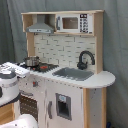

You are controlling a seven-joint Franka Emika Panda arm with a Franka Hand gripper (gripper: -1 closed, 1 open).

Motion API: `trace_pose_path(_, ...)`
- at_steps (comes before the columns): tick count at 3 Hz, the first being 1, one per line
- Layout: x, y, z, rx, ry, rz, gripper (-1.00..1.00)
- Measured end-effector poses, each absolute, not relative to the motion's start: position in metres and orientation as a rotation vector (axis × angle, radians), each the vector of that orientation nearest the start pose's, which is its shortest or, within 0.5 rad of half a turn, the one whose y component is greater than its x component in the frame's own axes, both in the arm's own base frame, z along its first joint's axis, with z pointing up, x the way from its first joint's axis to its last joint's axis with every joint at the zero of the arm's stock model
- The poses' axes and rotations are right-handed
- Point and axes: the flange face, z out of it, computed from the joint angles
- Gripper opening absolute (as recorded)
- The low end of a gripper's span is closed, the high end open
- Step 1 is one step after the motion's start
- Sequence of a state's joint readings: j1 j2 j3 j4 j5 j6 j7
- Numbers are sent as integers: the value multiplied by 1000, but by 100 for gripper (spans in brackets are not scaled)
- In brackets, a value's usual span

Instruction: Play with the kitchen

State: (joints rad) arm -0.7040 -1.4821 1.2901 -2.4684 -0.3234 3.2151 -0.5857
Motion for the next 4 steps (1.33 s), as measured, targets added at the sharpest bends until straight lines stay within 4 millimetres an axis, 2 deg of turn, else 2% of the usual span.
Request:
trace_pose_path(2, 292, 380, 424, 574, 1459, 727, 100)
trace_pose_path(3, 287, 363, 390, 551, 1520, 652, 100)
trace_pose_path(4, 300, 332, 349, 580, 1561, 535, 100)
